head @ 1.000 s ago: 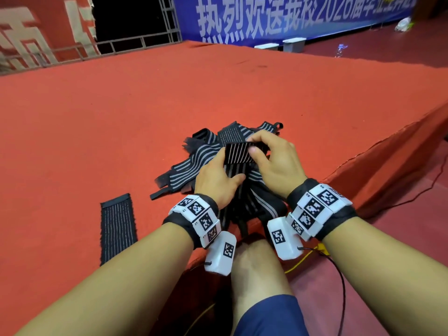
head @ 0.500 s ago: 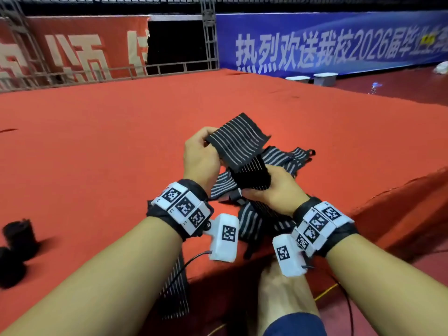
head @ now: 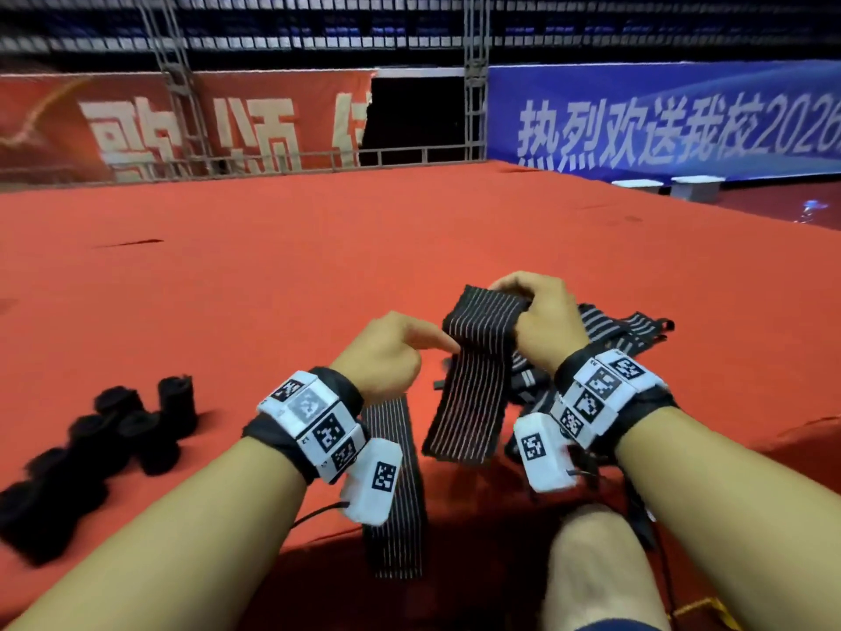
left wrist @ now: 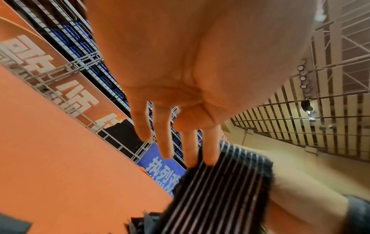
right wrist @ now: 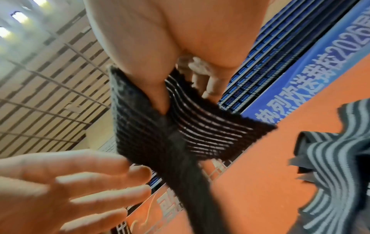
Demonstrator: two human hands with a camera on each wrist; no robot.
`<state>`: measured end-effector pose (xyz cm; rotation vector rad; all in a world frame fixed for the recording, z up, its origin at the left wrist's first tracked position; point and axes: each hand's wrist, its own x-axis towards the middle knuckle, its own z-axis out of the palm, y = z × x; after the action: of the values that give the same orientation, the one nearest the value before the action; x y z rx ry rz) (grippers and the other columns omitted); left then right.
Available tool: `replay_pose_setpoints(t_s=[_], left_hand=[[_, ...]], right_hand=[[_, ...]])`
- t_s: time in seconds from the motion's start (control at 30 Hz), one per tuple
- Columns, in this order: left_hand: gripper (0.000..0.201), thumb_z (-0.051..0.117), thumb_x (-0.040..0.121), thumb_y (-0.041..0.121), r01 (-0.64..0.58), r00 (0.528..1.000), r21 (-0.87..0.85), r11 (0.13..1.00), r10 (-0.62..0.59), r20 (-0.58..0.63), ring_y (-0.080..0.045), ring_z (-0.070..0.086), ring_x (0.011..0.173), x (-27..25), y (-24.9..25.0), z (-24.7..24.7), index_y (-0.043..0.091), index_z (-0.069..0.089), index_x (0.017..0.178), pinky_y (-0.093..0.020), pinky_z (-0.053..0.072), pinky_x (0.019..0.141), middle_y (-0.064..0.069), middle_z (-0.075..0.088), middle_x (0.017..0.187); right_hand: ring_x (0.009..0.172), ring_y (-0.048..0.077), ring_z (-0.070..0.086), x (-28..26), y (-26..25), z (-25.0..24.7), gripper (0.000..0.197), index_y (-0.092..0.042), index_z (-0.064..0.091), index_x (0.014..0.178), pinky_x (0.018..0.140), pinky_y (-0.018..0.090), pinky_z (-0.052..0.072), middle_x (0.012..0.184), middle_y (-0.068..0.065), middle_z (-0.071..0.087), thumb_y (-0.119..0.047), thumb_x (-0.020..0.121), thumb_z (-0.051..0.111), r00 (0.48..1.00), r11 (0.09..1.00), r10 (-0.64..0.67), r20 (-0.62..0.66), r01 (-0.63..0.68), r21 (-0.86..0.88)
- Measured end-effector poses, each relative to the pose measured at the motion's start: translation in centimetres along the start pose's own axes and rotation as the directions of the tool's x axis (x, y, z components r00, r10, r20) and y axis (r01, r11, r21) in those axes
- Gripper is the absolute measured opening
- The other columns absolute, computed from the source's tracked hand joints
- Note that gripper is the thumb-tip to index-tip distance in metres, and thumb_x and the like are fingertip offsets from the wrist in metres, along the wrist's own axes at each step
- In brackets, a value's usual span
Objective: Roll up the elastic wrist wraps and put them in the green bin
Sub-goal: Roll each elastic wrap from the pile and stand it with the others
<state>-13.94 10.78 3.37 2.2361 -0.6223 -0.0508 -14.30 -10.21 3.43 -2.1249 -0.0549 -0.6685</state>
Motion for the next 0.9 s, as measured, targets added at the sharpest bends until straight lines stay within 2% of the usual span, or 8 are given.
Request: replay_pose_setpoints(t_s=[0.1,0.2,0.3,0.43,0.53,0.67,0.77,0.9], left_hand=[[0.027,0.057,0.082,0.028,0.007,0.978,-0.057,0.998,-0.018,-0.210,-0.010,0.068,0.104,-0.8,-0.2,-0.8,0.033,0.069,0.105,-0.038,0.053,0.098,0.009,0.074,0.111],[0.080,0.071,0.068,0.057,-0.053,0.967,-0.139,0.989,0.017,-0.254,-0.010,0.068,0.105,-1.7,0.0,-0.7,0.030,0.042,0.137,-0.040,0.053,0.098,0.008,0.065,0.121],[0.097,0.077,0.065,0.045,-0.121,0.960,-0.081,0.989,0.096,-0.261,-0.014,0.065,0.113,-2.3,-0.4,-1.0,0.040,0.027,0.148,-0.032,0.049,0.101,0.001,0.058,0.129],[0.045,0.070,0.073,0.021,-0.158,0.927,0.060,0.986,0.169,-0.336,-0.008,0.067,0.096,-2.7,-0.7,-1.8,0.038,0.065,0.114,-0.025,0.051,0.088,0.008,0.070,0.109],[0.017,0.062,0.080,0.024,-0.121,0.879,-0.093,0.988,0.063,-0.473,-0.015,0.071,0.088,-2.6,-1.3,-2.1,0.029,0.075,0.088,-0.029,0.054,0.081,0.006,0.076,0.088],[0.030,0.054,0.093,0.005,-0.060,0.849,-0.417,0.907,-0.173,-0.500,-0.016,0.072,0.072,-2.8,-1.3,-3.3,0.018,0.071,0.072,-0.030,0.049,0.069,-0.001,0.073,0.071],[0.041,0.050,0.088,0.000,-0.051,0.814,-0.503,0.863,-0.256,-0.521,-0.023,0.069,0.070,-3.2,-1.8,-4.1,0.018,0.070,0.056,-0.032,0.047,0.068,-0.005,0.070,0.065],[0.034,0.049,0.080,0.015,-0.019,0.754,-0.556,0.831,-0.353,-0.554,-0.029,0.067,0.080,-3.8,-2.6,-4.2,0.015,0.070,0.053,-0.037,0.048,0.075,-0.005,0.070,0.063]], right_hand=[[0.082,0.014,0.067,-0.9,-2.4,1.5,0.029,-0.024,0.073,0.085,0.076,0.025,0.049,0.082,-0.007,0.073,0.002,0.074,0.066,0.991,0.992,-0.120,0.062,0.122,-0.028],[0.081,0.018,0.067,-1.6,-3.9,2.9,0.025,-0.024,0.071,0.083,0.073,0.028,0.050,0.079,-0.005,0.073,-0.002,0.071,0.072,0.981,0.987,-0.155,0.114,0.158,-0.020],[0.082,0.019,0.066,-1.9,-4.4,3.9,0.032,-0.023,0.073,0.087,0.072,0.028,0.049,0.080,-0.003,0.074,0.002,0.066,0.070,0.976,0.989,-0.145,0.164,0.150,-0.018],[0.085,0.018,0.067,-2.3,-4.4,4.5,0.031,-0.020,0.073,0.094,0.071,0.025,0.045,0.083,-0.005,0.072,0.001,0.072,0.067,0.954,0.978,-0.199,0.225,0.208,-0.019],[0.085,0.012,0.070,-2.7,-4.2,4.7,0.023,-0.025,0.074,0.093,0.076,0.028,0.054,0.084,-0.009,0.075,-0.006,0.079,0.071,0.941,0.972,-0.235,0.242,0.228,0.056],[0.073,0.010,0.068,-2.3,-2.7,4.7,0.018,-0.030,0.071,0.080,0.075,0.032,0.057,0.075,-0.011,0.073,-0.013,0.083,0.077,0.972,0.994,-0.108,0.208,0.107,0.014],[0.069,0.025,0.073,-1.8,-2.2,4.5,0.014,-0.027,0.071,0.077,0.067,0.050,0.061,0.073,0.000,0.074,-0.016,0.084,0.078,0.988,0.991,-0.030,0.151,0.009,0.135],[0.076,0.022,0.071,-1.7,-2.7,4.2,0.008,-0.020,0.071,0.088,0.074,0.047,0.060,0.081,0.002,0.073,-0.017,0.085,0.078,0.998,0.975,-0.057,0.040,0.047,0.215]])
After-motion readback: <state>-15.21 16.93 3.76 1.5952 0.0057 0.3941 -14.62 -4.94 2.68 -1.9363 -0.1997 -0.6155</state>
